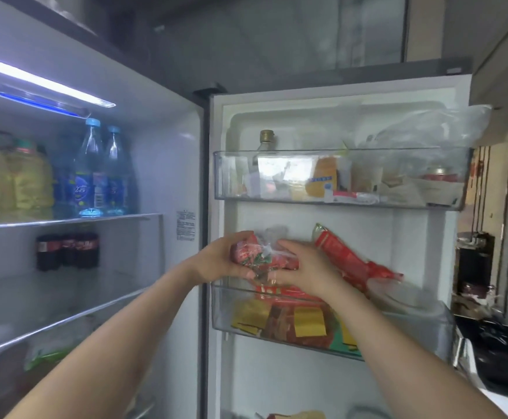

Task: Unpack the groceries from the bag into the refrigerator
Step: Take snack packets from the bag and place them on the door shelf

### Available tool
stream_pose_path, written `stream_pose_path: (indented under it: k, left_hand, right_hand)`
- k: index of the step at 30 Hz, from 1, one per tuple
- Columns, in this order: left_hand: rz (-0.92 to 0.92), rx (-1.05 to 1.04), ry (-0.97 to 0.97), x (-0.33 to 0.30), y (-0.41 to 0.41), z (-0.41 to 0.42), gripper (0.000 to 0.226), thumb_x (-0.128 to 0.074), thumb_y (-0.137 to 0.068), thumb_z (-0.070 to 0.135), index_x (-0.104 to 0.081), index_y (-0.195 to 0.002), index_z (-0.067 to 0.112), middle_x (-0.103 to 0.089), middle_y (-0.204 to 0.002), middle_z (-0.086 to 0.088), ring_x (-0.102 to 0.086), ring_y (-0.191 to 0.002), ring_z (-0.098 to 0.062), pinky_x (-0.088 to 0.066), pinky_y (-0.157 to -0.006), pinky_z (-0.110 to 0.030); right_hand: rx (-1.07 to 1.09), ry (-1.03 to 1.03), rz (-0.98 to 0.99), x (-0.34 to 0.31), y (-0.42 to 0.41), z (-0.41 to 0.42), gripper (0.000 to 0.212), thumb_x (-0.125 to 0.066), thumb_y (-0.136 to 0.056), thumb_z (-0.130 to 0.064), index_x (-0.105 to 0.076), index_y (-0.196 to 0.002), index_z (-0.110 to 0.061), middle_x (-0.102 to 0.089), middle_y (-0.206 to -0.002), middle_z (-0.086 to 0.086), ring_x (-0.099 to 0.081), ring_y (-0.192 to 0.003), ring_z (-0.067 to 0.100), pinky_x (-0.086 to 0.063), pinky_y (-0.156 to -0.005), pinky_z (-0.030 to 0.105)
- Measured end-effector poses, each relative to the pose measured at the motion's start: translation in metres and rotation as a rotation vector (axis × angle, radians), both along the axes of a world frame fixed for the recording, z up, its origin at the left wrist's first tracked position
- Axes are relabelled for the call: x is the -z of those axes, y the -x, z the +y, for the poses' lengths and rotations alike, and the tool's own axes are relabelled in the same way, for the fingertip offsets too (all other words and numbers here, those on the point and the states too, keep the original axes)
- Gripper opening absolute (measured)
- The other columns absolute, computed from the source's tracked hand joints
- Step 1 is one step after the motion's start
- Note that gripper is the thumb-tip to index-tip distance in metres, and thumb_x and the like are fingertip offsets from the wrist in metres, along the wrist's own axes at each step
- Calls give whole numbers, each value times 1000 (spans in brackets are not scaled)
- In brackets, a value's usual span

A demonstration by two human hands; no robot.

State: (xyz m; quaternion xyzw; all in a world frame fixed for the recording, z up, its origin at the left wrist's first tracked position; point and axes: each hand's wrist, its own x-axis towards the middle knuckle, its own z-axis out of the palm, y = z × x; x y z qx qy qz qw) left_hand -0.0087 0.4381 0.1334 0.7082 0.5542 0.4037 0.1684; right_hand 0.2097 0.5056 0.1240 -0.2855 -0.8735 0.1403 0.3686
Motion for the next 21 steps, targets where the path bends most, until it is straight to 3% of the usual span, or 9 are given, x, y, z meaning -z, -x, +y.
stream_pose_path:
  k: [3,6,8,10,13,15,17,21]
  left_hand:
    - [55,17,55,10,7,5,77,-86,-67,13,-48,-134,23,-64,-120,2,-61,-110,-6,-46,-100,-26]
    - [74,42,76,16,11,4,73,-81,-73,11,-45,-135,27,-63,-120,10,-60,-108,2,-44,-95,-14]
    - [89,48,78,18,11,2,73,-79,-76,16,-41,-137,31,-60,-124,13,-58,-111,3,-44,-100,-18]
    - [140,43,87,17,8,-2,66,-75,-80,24,-39,-133,42,-57,-125,19,-55,-113,7,-42,-102,-18]
    - [226,38,53,15,0,-9,45,-64,-88,28,-41,-122,46,-54,-121,25,-51,-108,16,-37,-91,-2]
    - [330,-21,8,17,-5,-8,38,-54,-93,42,-44,-129,41,-50,-131,17,-45,-118,10,-31,-102,-8]
    - [478,-91,20,22,-6,-7,50,-41,-95,53,-42,-140,34,-41,-145,12,-31,-136,-3,-20,-115,-23]
    - [428,-145,-24,29,-10,-12,52,-37,-95,54,-43,-141,30,-39,-149,7,-29,-140,-12,-17,-114,-27]
  right_hand:
    - [-6,1,-57,14,5,10,71,-79,-71,-45,-50,-134,-28,-54,-134,-11,-47,-117,-1,-39,-98,21]
    - [49,-109,-166,22,7,13,72,-64,-66,-71,-50,-127,-36,-58,-125,-13,-55,-112,8,-48,-92,32]
    - [97,-174,-218,23,9,12,73,-50,-64,-82,-47,-123,-39,-56,-125,-12,-54,-112,12,-49,-89,37]
    - [117,-215,-249,24,9,10,80,-41,-63,-87,-43,-128,-40,-48,-134,-10,-46,-121,14,-46,-94,41]
    - [111,-225,-308,23,9,4,85,-36,-69,-85,-34,-141,-39,-33,-149,-8,-33,-134,16,-38,-105,42]
    - [113,-207,-355,21,8,-2,75,-39,-78,-78,-39,-140,-36,-36,-147,-8,-36,-132,15,-40,-103,38]
    - [126,-195,-373,20,7,-7,66,-41,-84,-72,-42,-138,-35,-40,-143,-8,-39,-129,14,-41,-100,36]
    - [143,-118,-392,19,6,-17,68,-37,-84,-74,-37,-141,-37,-33,-148,-10,-33,-135,15,-35,-106,39]
